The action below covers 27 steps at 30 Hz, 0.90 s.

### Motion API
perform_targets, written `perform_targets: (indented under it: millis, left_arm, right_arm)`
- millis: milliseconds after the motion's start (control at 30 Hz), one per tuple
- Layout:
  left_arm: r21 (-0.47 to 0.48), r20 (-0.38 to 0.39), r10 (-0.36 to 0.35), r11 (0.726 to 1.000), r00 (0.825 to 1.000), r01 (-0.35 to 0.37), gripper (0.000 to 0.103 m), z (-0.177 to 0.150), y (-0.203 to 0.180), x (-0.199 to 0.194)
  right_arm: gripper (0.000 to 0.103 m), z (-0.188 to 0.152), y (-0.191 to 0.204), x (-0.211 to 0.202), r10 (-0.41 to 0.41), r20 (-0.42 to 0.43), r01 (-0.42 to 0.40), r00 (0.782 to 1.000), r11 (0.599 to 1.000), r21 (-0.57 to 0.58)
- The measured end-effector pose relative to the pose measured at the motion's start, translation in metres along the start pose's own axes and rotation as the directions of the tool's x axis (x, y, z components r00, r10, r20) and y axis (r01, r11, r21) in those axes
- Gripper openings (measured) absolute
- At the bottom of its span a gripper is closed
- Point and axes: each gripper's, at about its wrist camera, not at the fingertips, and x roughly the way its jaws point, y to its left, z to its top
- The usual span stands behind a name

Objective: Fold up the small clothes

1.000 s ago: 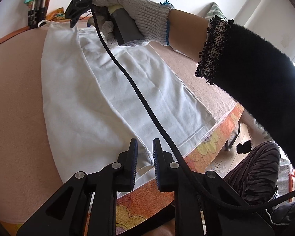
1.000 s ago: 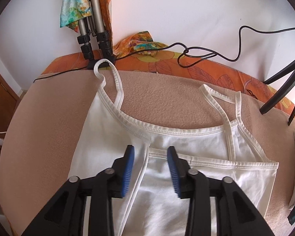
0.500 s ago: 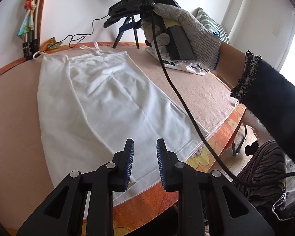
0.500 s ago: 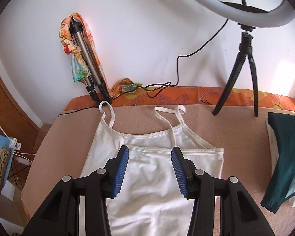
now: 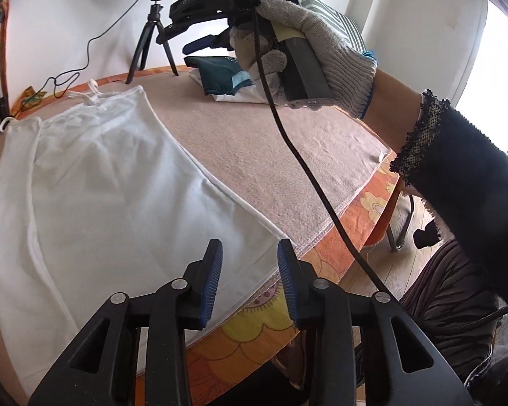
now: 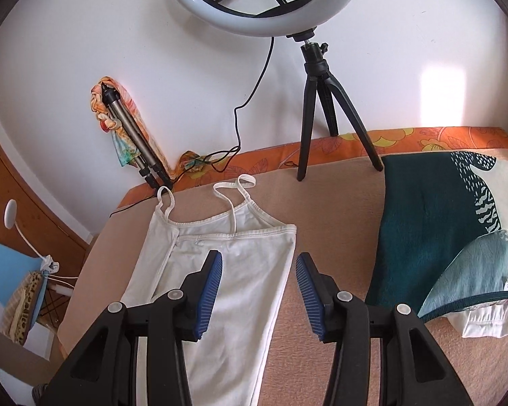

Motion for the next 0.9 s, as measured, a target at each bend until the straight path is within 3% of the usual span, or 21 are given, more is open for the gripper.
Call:
perform_targets:
  millis: [67, 133, 233, 433, 533, 633, 767, 900]
  left_arm:
    - [0.031, -0.012, 0.003, 1.000, 1.000, -0.002, 0.039, 0.001, -0.012, 0.009]
    - [0.067, -0.027, 0.011, 0.998, 1.000, -0.009, 0.039, 0.002, -0.022, 0.016]
    - [0.111, -0.049, 0.057, 0.992, 0.997, -0.051, 0.040, 0.001, -0.031, 0.027]
    - [0.136, -0.097, 0.082, 0.988, 0.992, -0.068, 0.040, -0.001, -0.033, 0.044]
    - [0.183, -0.081, 0.137, 0.976, 0.987, -0.120, 0.040, -0.004, -0.041, 0.047]
    - [0.162, -0.060, 0.143, 0.978, 0.988, -0.132, 0.039, -0.004, -0.039, 0.047]
    - [0.077, -0.032, 0.081, 0.994, 0.996, -0.079, 0.010, -0.003, -0.027, 0.043]
    - [0.025, -0.011, 0.050, 0.998, 0.999, -0.049, 0.005, -0.003, -0.021, 0.038]
  right_arm:
    - [0.049, 0.002, -0.010, 0.012, -0.023, -0.033, 0.023, 0.999, 1.000, 0.018]
    - [0.050, 0.001, -0.022, 0.021, 0.023, -0.049, -0.021, 0.999, 0.999, 0.051]
    - [0.052, 0.000, -0.031, 0.034, -0.005, -0.076, 0.008, 0.997, 0.999, 0.035]
    - [0.054, 0.001, -0.049, 0.054, -0.008, -0.093, 0.013, 0.996, 0.999, 0.043]
    - [0.053, 0.002, -0.052, 0.065, -0.018, -0.106, 0.022, 0.994, 0.999, 0.041]
    - [0.053, 0.005, -0.050, 0.074, -0.010, -0.112, 0.014, 0.994, 0.999, 0.038]
    - [0.053, 0.004, -0.045, 0.093, -0.002, -0.139, 0.006, 0.990, 0.999, 0.033]
    - [0.048, 0.005, -0.041, 0.115, -0.001, -0.164, 0.006, 0.986, 0.999, 0.035]
